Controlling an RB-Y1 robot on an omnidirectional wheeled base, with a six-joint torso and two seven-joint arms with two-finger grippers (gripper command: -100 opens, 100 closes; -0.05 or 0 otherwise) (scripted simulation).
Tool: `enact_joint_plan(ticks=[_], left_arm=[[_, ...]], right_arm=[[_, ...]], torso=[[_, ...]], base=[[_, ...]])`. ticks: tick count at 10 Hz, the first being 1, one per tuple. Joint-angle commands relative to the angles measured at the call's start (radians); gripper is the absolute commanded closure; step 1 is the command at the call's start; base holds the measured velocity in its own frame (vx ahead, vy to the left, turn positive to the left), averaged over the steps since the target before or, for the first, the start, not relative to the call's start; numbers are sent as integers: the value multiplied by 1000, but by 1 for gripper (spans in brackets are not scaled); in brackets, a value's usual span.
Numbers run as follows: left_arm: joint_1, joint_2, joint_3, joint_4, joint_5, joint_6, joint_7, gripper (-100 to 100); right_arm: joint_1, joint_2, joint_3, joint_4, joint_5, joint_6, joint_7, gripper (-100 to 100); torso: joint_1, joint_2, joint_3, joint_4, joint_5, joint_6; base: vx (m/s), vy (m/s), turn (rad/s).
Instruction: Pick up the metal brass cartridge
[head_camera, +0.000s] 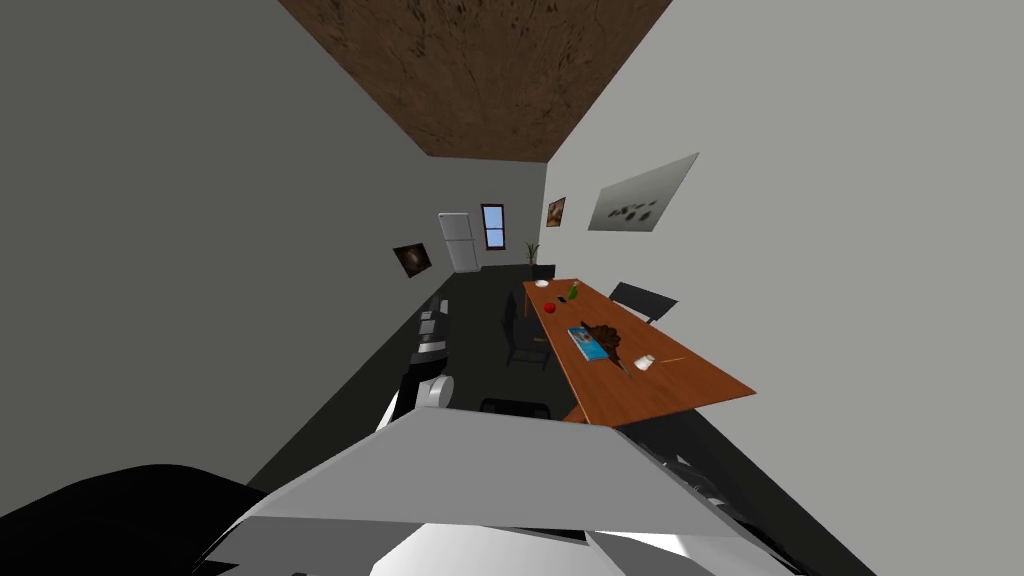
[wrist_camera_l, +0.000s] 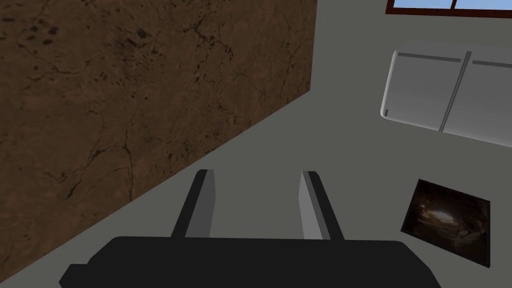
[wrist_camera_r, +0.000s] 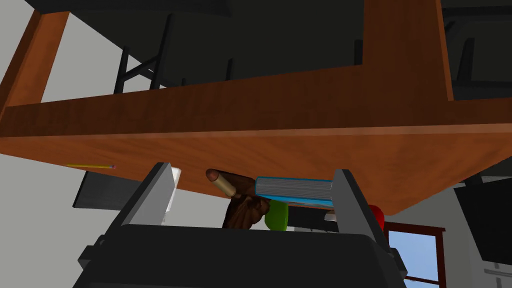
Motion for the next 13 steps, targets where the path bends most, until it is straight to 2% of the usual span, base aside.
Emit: enact_joint_plan(ticks=[1, 2, 4, 5, 6, 7, 8, 13], left_arm=[[0, 0, 0, 0, 0, 0, 0, 0], [0, 0, 0, 0, 0, 0, 0, 0], [0, 0, 0, 0, 0, 0, 0, 0], [0, 0, 0, 0, 0, 0, 0, 0], [0, 0, 0, 0, 0, 0, 0, 0], [0, 0, 0, 0, 0, 0, 0, 0], [0, 0, 0, 0, 0, 0, 0, 0], [0, 0, 0, 0, 0, 0, 0, 0]], right_arm=[[-12, -25, 19, 50, -1, 7, 12, -100], [-12, -25, 19, 61, -1, 7, 12, -100], [-26, -61, 46, 123, -1, 18, 29, -100], [-26, -61, 46, 133, -1, 18, 29, -100], [-33, -77, 59, 166, -1, 23, 36, -100], [-33, -77, 59, 166, -1, 23, 36, -100], [-41, -90, 72, 196, -1, 27, 41, -100], [-76, -136, 132, 310, 2, 39, 56, -100]], torso=[[0, 0, 0, 0, 0, 0], [0, -1, 0, 0, 0, 0], [-1, 1, 1, 0, 0, 0], [-2, -2, -1, 0, 0, -1], [-2, 0, 0, 0, 0, 0], [-1, 0, 0, 0, 0, 0], [-1, 2, 1, 0, 0, 0], [-3, -6, -3, -1, -1, 0]], base=[[149, 13, 93], [114, -4, 60], [145, -10, 135], [131, -11, 87], [125, -11, 91], [102, -8, 49], [119, -17, 122], [199, -28, 140]])
